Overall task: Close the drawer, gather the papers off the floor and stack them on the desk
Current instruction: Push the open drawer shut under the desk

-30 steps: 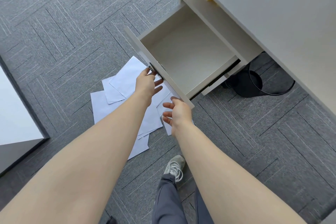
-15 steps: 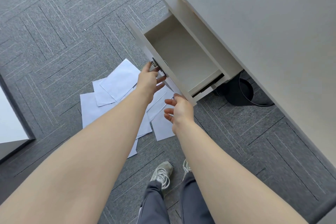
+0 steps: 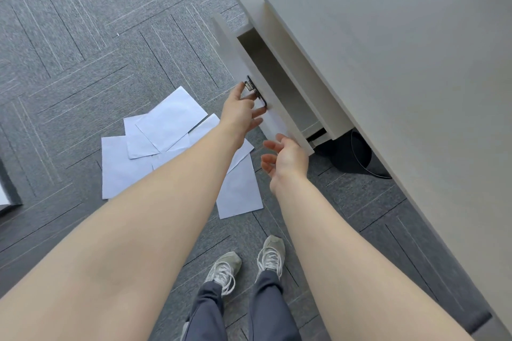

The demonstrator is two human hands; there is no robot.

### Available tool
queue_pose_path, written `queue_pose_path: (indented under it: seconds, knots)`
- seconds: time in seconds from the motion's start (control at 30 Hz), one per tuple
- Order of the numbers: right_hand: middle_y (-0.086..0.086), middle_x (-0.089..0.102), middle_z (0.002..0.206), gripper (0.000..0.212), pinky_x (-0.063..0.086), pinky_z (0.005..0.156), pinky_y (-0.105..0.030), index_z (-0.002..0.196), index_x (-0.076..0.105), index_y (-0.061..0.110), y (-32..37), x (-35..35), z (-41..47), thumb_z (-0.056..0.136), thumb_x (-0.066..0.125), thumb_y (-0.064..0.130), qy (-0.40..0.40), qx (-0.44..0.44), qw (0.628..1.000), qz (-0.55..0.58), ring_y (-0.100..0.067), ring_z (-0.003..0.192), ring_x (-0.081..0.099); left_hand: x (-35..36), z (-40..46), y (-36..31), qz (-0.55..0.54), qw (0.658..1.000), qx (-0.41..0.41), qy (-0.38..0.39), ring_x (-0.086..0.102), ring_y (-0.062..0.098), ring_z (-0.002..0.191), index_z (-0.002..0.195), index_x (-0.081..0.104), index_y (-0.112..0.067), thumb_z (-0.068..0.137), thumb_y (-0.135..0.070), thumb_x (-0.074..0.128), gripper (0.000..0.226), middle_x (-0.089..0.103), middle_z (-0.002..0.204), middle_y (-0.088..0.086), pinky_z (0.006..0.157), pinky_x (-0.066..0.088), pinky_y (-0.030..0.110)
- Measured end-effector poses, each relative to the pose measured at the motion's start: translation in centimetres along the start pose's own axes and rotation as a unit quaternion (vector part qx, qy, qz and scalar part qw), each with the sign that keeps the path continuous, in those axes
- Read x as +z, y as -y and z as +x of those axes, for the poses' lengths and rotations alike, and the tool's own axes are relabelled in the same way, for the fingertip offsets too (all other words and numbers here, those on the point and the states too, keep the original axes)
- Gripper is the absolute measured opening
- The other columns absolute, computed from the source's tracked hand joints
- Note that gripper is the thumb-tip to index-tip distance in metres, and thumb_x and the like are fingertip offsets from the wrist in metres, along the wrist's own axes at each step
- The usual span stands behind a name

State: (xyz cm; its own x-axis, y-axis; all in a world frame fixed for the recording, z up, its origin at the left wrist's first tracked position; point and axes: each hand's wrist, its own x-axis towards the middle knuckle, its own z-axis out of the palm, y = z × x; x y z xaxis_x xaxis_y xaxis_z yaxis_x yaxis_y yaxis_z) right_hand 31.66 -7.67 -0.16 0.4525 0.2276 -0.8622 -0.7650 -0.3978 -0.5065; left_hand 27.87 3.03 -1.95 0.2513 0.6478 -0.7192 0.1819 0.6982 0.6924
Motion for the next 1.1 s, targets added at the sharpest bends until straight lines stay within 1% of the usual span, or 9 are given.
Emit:
queue_pose_path:
  seconds: [0.3,0.33,0.4,0.47,0.6,0.8,0.87,1.0,1.1]
  knots:
    - [-0.002,0.070,0.086,0.022,0.045,0.052,-0.026,0.082,0.059,0.023,1.6,-0.9,1.3,0.099,0.044,0.024,-0.011,-0.010,1.000,0.000,-0.016,0.056,0.054,2.2,0.6,-0.4,0.000,1.000,0.000,0.016,0.066,0.025,0.111,0.153,0.022,-0.027,0.094,0.007,0.028,0.068,0.051,0.145,0.000,0.097,0.051,0.042]
    - [-0.002,0.070,0.085,0.022,0.045,0.052,-0.026,0.084,0.060,0.021,1.8,-0.9,1.4,0.099,0.044,0.024,-0.012,-0.011,1.000,0.003,-0.016,0.056,0.054,2.3,0.6,-0.4,0.002,1.000,-0.001,0.019,0.065,0.024,0.112,0.153,0.022,-0.027,0.094,0.007,0.028,0.069,0.050,0.145,-0.001,0.096,0.051,0.040]
    - [-0.002,0.070,0.084,0.019,0.045,0.051,-0.025,0.096,0.062,0.018,2.0,-1.1,1.7,0.099,0.043,0.022,-0.011,-0.015,1.000,0.012,-0.015,0.053,0.052,2.7,0.8,-0.6,0.001,1.000,-0.003,0.022,0.065,0.024,0.113,0.153,0.022,-0.027,0.093,0.008,0.028,0.070,0.051,0.144,-0.002,0.093,0.051,0.038]
    - [-0.001,0.071,0.086,0.021,0.045,0.051,-0.025,0.108,0.061,0.018,2.2,-1.2,2.2,0.099,0.043,0.022,-0.012,-0.024,1.000,0.012,-0.015,0.054,0.052,3.0,1.0,-0.6,-0.001,1.000,-0.003,0.026,0.065,0.024,0.113,0.153,0.022,-0.027,0.092,0.008,0.028,0.071,0.050,0.145,-0.002,0.097,0.050,0.040]
    - [0.000,0.072,0.088,0.027,0.044,0.051,-0.025,0.116,0.062,0.018,2.6,-1.4,3.0,0.100,0.040,0.023,-0.012,-0.039,0.999,0.008,-0.015,0.054,0.052,3.8,1.3,-0.7,0.001,0.999,-0.001,0.035,0.065,0.023,0.113,0.152,0.021,-0.029,0.091,0.009,0.028,0.072,0.050,0.146,-0.003,0.100,0.049,0.040]
    - [-0.001,0.073,0.088,0.029,0.044,0.049,-0.023,0.117,0.062,0.017,3.0,-1.5,3.6,0.102,0.038,0.024,-0.014,-0.035,0.999,0.026,-0.012,0.048,0.050,4.5,1.8,-0.6,-0.011,0.999,0.001,0.034,0.066,0.022,0.111,0.152,0.023,-0.030,0.090,0.011,0.026,0.075,0.050,0.145,-0.003,0.097,0.049,0.036]
    - [-0.001,0.073,0.089,0.029,0.043,0.049,-0.022,0.117,0.062,0.016,3.1,-1.5,3.7,0.102,0.039,0.024,-0.016,-0.033,0.999,0.029,-0.012,0.049,0.049,4.6,1.9,-0.6,-0.017,0.999,0.004,0.035,0.066,0.022,0.111,0.152,0.022,-0.029,0.090,0.012,0.026,0.075,0.050,0.145,-0.002,0.098,0.049,0.036]
    - [-0.001,0.074,0.087,0.028,0.041,0.046,-0.019,0.117,0.062,0.016,3.2,-1.7,4.0,0.101,0.040,0.022,-0.019,-0.040,0.999,0.028,-0.011,0.046,0.045,4.7,2.2,-0.6,-0.021,0.999,0.007,0.045,0.066,0.020,0.105,0.153,0.021,-0.029,0.090,0.011,0.027,0.074,0.050,0.145,-0.003,0.100,0.048,0.037]
    - [0.000,0.073,0.084,0.028,0.038,0.044,-0.017,0.116,0.062,0.015,3.1,-1.7,4.0,0.100,0.040,0.020,-0.020,-0.048,0.998,0.026,-0.011,0.044,0.042,4.7,2.5,-0.5,-0.025,0.998,0.009,0.053,0.066,0.021,0.108,0.153,0.021,-0.029,0.090,0.009,0.027,0.073,0.050,0.145,-0.003,0.102,0.048,0.038]
